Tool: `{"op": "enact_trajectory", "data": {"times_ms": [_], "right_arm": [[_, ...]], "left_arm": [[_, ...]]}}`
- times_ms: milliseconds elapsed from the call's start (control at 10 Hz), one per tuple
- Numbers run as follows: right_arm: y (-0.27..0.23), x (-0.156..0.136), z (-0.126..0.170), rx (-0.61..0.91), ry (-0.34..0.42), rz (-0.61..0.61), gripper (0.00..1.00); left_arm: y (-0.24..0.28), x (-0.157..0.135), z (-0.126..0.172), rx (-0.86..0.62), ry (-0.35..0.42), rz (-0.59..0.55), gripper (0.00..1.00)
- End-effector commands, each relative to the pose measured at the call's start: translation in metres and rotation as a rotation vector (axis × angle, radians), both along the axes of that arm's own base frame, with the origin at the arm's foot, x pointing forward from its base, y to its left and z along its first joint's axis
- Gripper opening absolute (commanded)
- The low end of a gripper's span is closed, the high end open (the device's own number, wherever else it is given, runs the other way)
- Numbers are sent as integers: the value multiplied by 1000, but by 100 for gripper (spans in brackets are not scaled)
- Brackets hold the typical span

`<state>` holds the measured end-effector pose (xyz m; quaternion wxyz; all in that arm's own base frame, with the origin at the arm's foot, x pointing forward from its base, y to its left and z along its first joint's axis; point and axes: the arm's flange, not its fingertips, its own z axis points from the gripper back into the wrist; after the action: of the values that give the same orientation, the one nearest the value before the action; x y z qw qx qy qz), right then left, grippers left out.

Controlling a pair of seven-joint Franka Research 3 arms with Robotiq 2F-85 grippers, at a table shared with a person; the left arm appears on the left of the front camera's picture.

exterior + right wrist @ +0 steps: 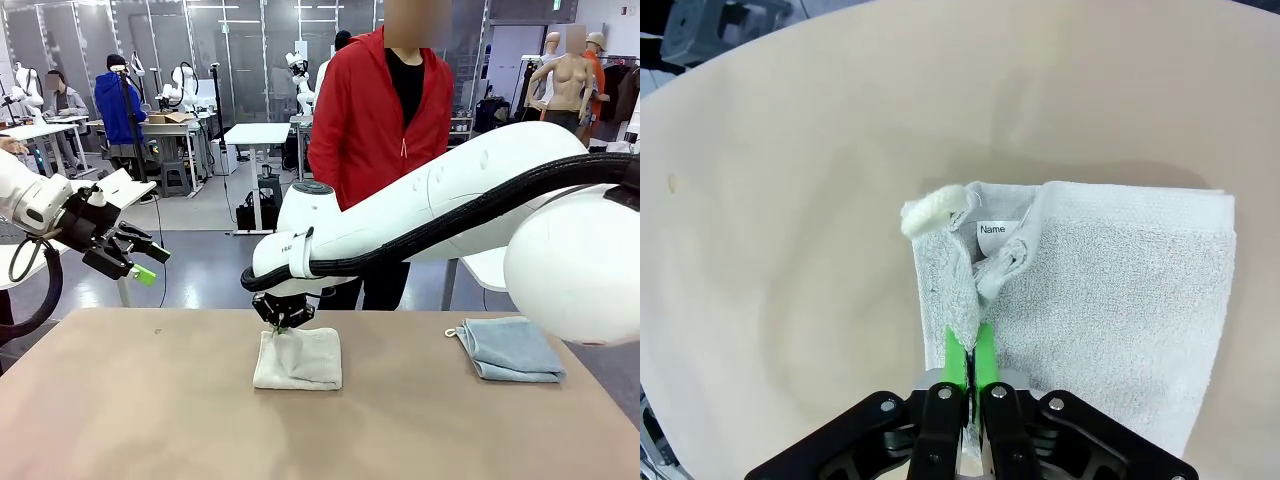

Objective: Fold the towels and place them in the basket.
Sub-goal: When a person lays out a Towel with hook on the table, fold it in half twice.

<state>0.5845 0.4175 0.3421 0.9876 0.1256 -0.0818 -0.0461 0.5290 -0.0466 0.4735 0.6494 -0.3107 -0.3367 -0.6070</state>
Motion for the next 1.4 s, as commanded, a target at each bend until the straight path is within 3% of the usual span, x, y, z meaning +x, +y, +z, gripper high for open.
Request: {"op": "enact_trajectory", "data": {"times_ms": [0, 400, 500, 900, 1000, 1100, 1200, 1300], "right_arm": [[2, 3, 1, 12, 0, 21, 0], [2, 6, -9, 26, -24, 17, 0], [3, 5, -9, 29, -37, 24, 14], [6, 2, -6, 61, -68, 18, 53], [8, -1, -4, 67, -71, 22, 48], [8, -7, -1, 68, -68, 34, 73], [5, -14, 6, 76, -65, 56, 68], [-2, -24, 14, 81, -41, 70, 93]], "left_arm": [[0, 0, 1, 0, 0, 2, 100], [0, 0, 1, 0, 0, 2, 100], [0, 0, 1, 0, 0, 2, 100], [0, 0, 1, 0, 0, 2, 100], [0, 0, 1, 0, 0, 2, 100], [0, 0, 1, 0, 0, 2, 100], [0, 0, 1, 0, 0, 2, 100], [0, 0, 1, 0, 0, 2, 100]]}}
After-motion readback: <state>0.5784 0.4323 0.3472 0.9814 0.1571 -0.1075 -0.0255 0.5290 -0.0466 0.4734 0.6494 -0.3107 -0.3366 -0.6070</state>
